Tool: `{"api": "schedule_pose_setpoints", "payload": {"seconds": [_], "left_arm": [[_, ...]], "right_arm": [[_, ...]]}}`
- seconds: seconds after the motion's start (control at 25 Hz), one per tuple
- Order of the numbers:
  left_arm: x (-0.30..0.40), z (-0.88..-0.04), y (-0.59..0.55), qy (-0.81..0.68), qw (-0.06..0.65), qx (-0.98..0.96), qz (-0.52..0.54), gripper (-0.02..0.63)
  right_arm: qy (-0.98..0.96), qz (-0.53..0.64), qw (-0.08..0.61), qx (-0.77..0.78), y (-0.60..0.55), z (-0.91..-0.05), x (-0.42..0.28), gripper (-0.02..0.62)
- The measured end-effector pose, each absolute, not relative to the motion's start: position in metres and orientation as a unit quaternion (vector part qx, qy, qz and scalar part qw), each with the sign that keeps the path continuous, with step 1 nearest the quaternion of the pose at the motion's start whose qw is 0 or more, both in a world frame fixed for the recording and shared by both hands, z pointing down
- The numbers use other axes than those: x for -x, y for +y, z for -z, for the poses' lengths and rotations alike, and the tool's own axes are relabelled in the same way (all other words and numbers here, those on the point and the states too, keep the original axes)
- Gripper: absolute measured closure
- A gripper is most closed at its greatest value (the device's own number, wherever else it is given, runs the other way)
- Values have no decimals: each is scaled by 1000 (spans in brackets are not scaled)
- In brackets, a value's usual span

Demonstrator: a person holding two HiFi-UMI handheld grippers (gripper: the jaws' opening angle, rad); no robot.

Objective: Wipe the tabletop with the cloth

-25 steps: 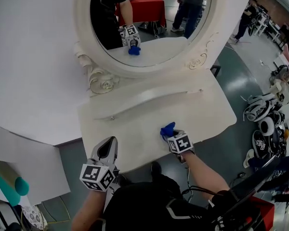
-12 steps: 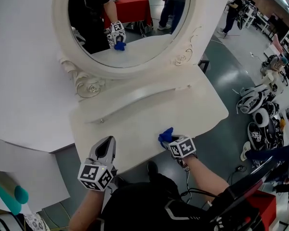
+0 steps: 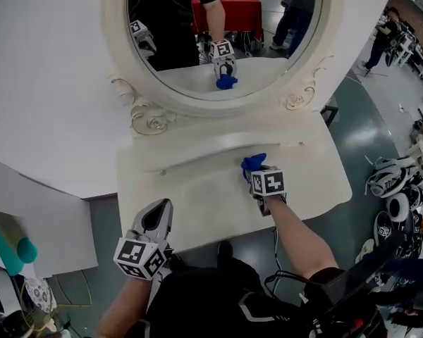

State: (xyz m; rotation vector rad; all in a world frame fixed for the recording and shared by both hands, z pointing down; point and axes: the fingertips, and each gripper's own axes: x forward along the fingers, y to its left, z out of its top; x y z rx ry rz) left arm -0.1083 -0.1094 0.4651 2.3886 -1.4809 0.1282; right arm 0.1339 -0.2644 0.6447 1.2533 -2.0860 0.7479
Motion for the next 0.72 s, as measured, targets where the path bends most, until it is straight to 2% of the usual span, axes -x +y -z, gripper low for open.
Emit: {"api": "schedule_pose_setpoints", "payload": {"seconds": [0.36, 0.72], "left_arm": [[106, -464, -111, -564, 158, -809, -45, 598], [87, -468, -108, -571, 166, -803, -51, 598]], "right_arm": [[-791, -266, 328, -442, -317, -670, -119, 460], [-802, -267, 345, -409, -288, -671, -121, 462]]}}
